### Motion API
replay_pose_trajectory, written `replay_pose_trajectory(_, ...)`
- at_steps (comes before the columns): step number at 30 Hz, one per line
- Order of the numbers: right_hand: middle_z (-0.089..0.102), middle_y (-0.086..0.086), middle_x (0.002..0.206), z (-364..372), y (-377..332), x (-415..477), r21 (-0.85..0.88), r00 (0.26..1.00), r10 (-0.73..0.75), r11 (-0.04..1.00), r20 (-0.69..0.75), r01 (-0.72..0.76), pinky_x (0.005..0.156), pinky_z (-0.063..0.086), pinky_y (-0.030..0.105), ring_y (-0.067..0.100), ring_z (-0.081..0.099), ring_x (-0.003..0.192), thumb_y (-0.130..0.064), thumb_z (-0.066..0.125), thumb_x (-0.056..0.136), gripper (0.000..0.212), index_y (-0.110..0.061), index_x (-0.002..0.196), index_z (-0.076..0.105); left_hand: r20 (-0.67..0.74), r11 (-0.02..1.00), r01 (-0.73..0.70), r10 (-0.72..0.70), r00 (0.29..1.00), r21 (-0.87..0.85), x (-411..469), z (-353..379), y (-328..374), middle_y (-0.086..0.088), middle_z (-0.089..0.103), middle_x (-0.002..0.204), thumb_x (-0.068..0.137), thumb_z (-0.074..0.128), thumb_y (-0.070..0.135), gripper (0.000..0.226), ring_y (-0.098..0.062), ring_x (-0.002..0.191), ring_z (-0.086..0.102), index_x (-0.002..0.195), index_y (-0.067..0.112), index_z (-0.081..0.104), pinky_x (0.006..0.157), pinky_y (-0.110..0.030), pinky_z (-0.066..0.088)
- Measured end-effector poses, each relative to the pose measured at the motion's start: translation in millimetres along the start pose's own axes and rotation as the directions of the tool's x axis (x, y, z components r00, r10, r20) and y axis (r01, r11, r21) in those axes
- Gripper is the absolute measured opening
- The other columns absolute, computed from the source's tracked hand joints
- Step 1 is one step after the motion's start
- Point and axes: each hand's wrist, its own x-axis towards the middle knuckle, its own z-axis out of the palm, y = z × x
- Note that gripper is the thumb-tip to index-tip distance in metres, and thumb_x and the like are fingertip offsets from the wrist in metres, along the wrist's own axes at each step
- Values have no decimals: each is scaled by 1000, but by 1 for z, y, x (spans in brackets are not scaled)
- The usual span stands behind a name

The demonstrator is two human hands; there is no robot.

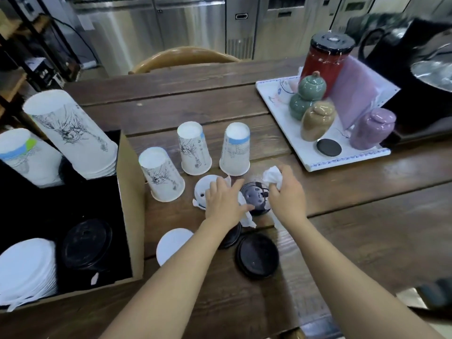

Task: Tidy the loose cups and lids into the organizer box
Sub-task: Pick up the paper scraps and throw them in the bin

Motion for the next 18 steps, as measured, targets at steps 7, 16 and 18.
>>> replay_pose_trajectory(7, 52, 2, 76, -14, 21, -12, 10, 999, -21, 1000, 42, 21, 65, 33, 32, 26, 45, 73, -5, 46, 86, 13, -17, 87, 41, -3, 996, -6, 6, 1000, 84, 5, 20, -4, -16, 46, 119, 91, 53, 14, 16, -32, 111, 40, 105, 5, 53, 87, -35, 34)
replay_pose_trajectory(16, 53, -1, 78, 0, 1, -19, 108, 991, -119, 988, 57, 113, 66, 32, 29, 22, 47, 76, -1, 44, 85, 15, -15, 88, 49, -244, 899, 154, -271, 931, -410, -29, -25, -17, -16, 44, 116, 84, 38, -13, 31, -35, 96, 49, 111, 3, 44, 74, -39, 39)
replay_pose_trajectory(18, 52, -3, 75, 9, -13, -24, 142, 977, -197, 973, 86, 184, 59, 30, 22, 20, 46, 74, 0, 43, 85, 18, -17, 84, 47, -278, 879, 175, -321, 906, -444, -44, -36, -24, -13, 39, 119, 82, 36, -16, 41, -32, 87, 48, 116, 5, 44, 67, -35, 37)
